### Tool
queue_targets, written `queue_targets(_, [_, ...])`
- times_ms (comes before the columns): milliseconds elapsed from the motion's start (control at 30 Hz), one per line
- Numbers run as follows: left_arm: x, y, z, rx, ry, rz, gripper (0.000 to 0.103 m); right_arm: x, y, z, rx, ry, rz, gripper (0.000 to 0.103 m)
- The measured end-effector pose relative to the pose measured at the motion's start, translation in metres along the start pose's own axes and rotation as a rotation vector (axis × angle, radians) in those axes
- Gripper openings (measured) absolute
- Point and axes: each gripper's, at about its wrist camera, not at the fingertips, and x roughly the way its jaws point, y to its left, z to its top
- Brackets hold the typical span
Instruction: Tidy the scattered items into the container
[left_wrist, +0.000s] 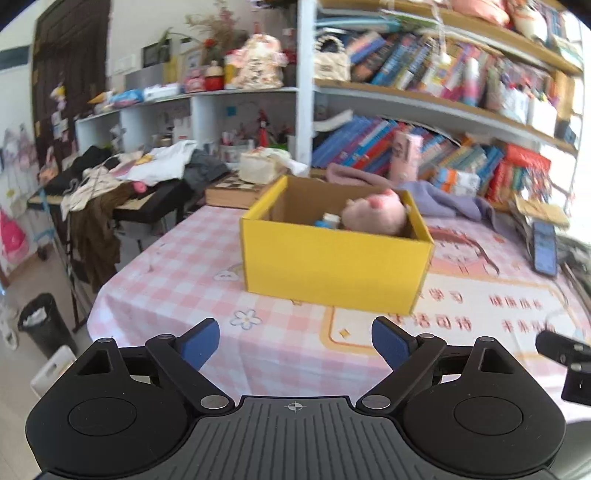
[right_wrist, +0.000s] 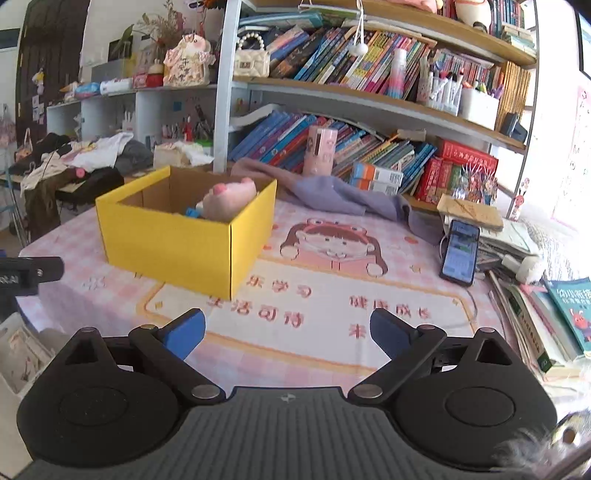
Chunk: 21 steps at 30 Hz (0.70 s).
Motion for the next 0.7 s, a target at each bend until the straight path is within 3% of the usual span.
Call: queue_targets(700, [-0.013,-0.032,-0.009,0.126,0.021,-0.038,0.098,-0.010,-0.015,-0.012,0.042,0.053,-0.002,0.100])
